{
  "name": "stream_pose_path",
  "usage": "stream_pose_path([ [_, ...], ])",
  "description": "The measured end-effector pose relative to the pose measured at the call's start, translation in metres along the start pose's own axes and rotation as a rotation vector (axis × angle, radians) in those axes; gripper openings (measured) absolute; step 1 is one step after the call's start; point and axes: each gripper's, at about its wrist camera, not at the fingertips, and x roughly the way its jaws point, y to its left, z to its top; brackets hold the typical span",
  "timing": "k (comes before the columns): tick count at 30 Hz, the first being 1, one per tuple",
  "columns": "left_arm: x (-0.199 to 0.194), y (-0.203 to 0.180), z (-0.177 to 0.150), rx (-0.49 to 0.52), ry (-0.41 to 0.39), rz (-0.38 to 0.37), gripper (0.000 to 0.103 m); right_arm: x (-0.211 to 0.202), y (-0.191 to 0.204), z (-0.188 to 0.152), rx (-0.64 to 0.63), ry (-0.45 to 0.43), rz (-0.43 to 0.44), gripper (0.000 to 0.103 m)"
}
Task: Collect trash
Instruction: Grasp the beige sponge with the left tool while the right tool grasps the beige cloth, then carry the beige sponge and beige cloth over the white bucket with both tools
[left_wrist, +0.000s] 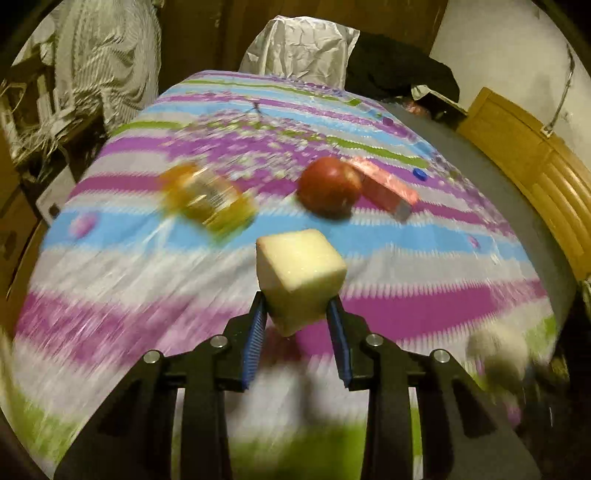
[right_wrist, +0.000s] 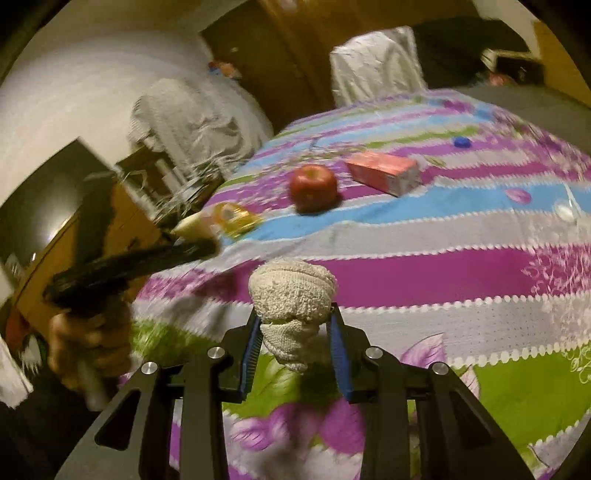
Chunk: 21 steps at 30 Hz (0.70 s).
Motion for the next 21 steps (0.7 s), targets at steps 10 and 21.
stream_pose_path([
  [10,-0.031,0.092,-0.083,-0.122,0.051,0.093,0.033,0.039,0.021,-0.033,-0.097,0.073,-0.084,0.042],
  [21,-0.023,0.081,-0.081,-0.090,-0.080,0.193,0.060,0.033,0.020,-0.035,-0.129,0.018,-0.123,0.068],
])
